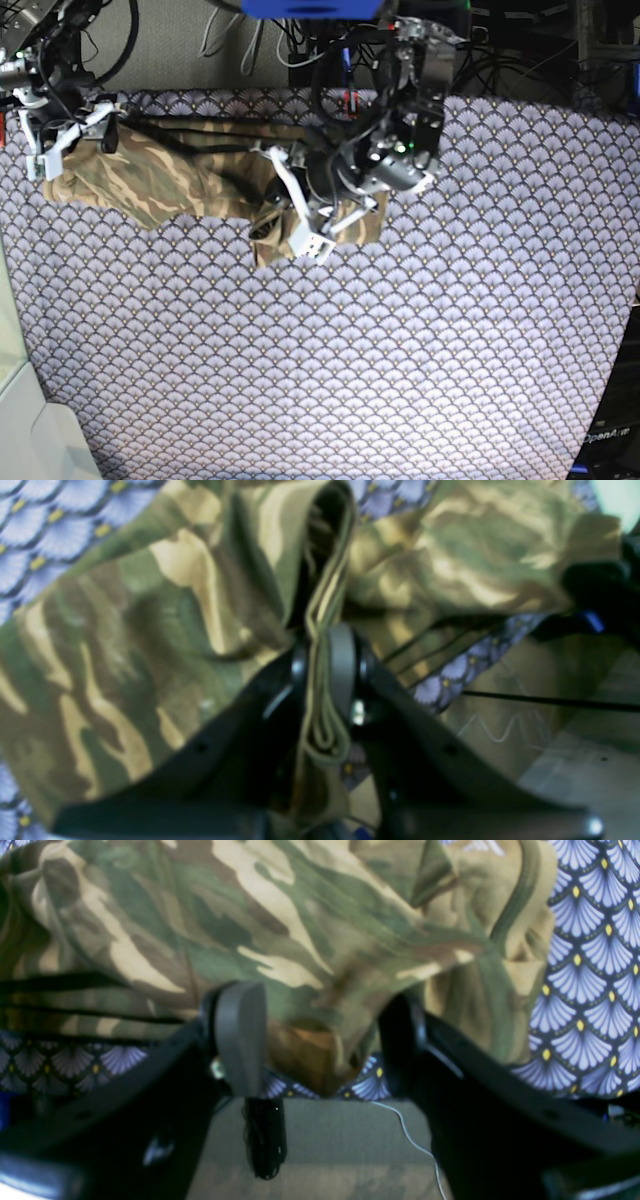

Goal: Fold the T-shirt properly

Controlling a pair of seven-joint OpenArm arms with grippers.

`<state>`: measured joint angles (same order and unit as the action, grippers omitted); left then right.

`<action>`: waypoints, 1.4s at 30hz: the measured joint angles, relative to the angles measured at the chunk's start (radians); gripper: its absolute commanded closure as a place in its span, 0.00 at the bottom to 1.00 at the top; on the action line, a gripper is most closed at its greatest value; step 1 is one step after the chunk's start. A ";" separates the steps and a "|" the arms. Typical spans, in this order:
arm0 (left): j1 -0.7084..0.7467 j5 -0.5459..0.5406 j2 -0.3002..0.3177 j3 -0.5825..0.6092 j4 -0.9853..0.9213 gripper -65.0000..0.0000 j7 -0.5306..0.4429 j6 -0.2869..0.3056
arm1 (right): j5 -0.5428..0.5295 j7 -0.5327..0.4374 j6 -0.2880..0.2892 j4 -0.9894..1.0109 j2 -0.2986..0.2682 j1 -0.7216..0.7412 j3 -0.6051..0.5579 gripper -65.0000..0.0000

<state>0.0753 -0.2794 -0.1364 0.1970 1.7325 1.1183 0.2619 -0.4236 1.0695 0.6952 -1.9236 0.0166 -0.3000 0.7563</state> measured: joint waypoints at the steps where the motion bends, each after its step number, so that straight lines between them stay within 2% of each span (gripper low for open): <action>1: -0.004 0.000 0.001 -0.002 -0.032 0.98 -0.005 0.000 | 0.000 0.000 0.000 0.000 0.000 0.000 0.000 0.44; 4: -0.017 0.000 0.003 0.005 -0.119 0.98 -0.024 -0.002 | 0.000 0.001 0.000 0.000 0.000 0.000 0.000 0.44; 6: -0.021 -0.002 0.003 0.006 -0.142 0.92 -0.031 -0.001 | 0.000 0.000 0.000 0.000 0.000 0.000 0.000 0.44; 8: -0.023 -0.002 0.003 0.005 -0.153 0.77 -0.036 -0.001 | 0.000 0.000 0.000 0.000 0.000 0.000 0.000 0.44; 11: -0.020 -0.003 0.003 0.001 -0.142 0.48 -0.038 -0.001 | 0.000 0.000 0.000 0.000 -0.001 0.000 0.000 0.44; 13: -0.022 -0.005 0.003 0.001 -0.140 0.34 -0.040 -0.001 | 0.000 0.000 0.000 -0.001 -0.001 0.000 0.000 0.44; 17: -0.020 -0.005 0.003 0.001 -0.142 0.33 -0.042 0.004 | 0.000 0.008 0.000 -0.001 -0.039 0.003 0.005 0.44; 21: -0.020 -0.005 0.003 0.002 -0.150 0.33 -0.042 0.004 | -0.001 0.109 0.000 -0.003 -0.071 0.034 0.021 0.44; 26: -0.020 -0.005 0.003 0.000 -0.151 0.33 -0.042 0.005 | -0.003 0.159 0.000 -0.003 -0.087 0.097 0.103 0.44; 32: -0.020 -0.005 0.003 0.000 -0.151 0.33 -0.042 0.005 | -0.002 0.235 0.000 -0.002 -0.153 0.181 0.112 0.44; 34: -0.020 -0.005 0.003 0.000 -0.151 0.33 -0.042 0.005 | 0.000 0.254 0.000 -0.002 -0.154 0.193 0.111 0.44; 37: -0.021 -0.005 0.003 0.000 -0.151 0.33 -0.042 0.008 | 0.086 0.277 0.000 0.026 -0.149 0.212 0.109 0.44; 42: -0.021 -0.005 0.006 0.000 -0.146 0.33 -0.042 0.007 | 0.110 0.256 0.000 0.199 -0.153 0.243 0.105 0.44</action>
<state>0.0547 -0.2844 -0.1303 0.1967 1.5864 1.0760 0.2691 -0.3138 1.3258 0.6956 -1.7245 -0.1364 -0.0570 0.8612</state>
